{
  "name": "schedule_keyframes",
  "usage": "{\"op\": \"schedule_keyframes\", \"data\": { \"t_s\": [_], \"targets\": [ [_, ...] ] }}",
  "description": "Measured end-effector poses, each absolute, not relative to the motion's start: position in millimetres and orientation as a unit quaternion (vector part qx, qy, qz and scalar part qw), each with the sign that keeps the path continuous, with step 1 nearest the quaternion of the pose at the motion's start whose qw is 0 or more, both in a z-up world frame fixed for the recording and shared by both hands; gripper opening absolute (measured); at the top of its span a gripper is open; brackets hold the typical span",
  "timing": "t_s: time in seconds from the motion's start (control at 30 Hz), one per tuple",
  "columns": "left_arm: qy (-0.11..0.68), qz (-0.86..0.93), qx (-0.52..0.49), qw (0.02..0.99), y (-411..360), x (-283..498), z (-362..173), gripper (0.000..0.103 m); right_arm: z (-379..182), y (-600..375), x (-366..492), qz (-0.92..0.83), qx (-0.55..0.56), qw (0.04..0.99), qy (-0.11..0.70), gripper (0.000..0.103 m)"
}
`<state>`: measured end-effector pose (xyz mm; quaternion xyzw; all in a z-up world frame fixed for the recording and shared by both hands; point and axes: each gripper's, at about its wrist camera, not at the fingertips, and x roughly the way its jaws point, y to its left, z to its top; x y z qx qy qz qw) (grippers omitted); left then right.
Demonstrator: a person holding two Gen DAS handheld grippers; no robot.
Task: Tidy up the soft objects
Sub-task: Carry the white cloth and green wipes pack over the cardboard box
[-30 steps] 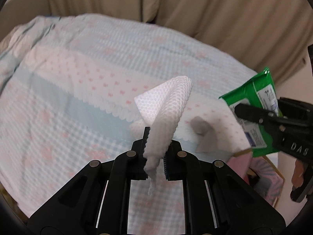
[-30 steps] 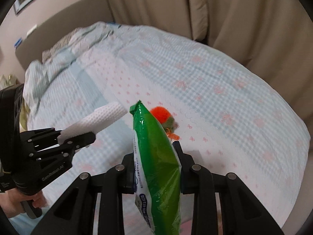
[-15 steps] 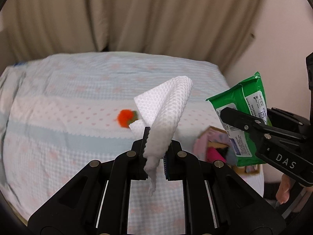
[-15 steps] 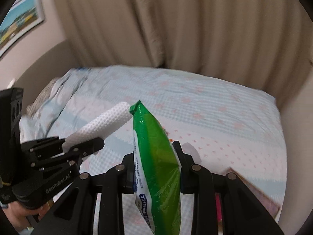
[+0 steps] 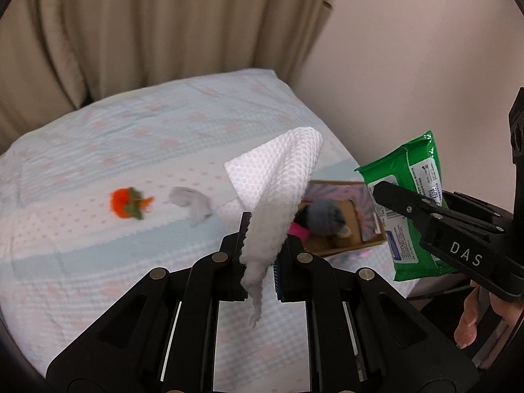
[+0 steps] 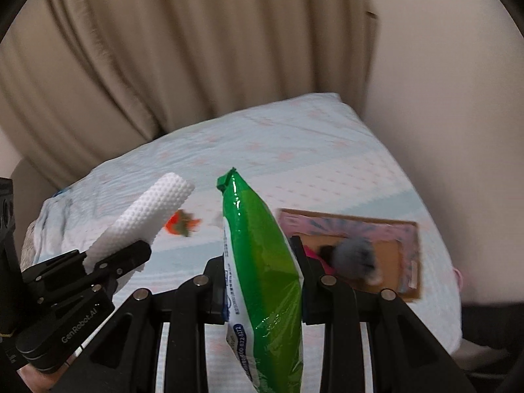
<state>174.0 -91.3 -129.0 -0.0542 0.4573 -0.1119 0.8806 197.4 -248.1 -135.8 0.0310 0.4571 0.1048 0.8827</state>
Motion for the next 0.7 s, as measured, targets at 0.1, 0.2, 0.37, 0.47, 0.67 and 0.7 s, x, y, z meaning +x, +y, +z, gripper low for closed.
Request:
{"op": "schedule_keyframes", "data": {
  "t_s": [0.1,0.2,0.37,0.47,0.67,0.7],
  "targets": [
    [0.472,-0.119,-0.045,0.872,-129.2,184.7,-143.5,0.009,-143.0,-283.5,203.1,0.087,0.039,0.879,0.467,0.027],
    [0.484,-0.124,-0.036,0.865,-165.7,196.6,-157.5,0.009,-153.9,-318.9,210.4,0.073,0.047,0.874,0.477,0.027],
    [0.511,-0.120,-0.031,0.851,-209.5,225.4,-192.1,0.009,-181.6,-364.5,234.0,0.060,0.055,0.864,0.497,0.027],
    [0.527,-0.113,-0.028,0.842,-226.7,243.4,-218.6,0.009,-203.4,-384.6,253.4,0.056,0.062,0.855,0.512,0.027],
    [0.557,-0.088,-0.030,0.826,-239.2,277.3,-271.8,0.009,-251.8,-413.2,283.5,0.042,0.075,0.836,0.542,0.027],
    [0.563,-0.086,-0.032,0.822,-239.2,282.9,-281.0,0.009,-259.2,-416.0,287.9,0.038,0.076,0.833,0.547,0.027]
  ]
}}
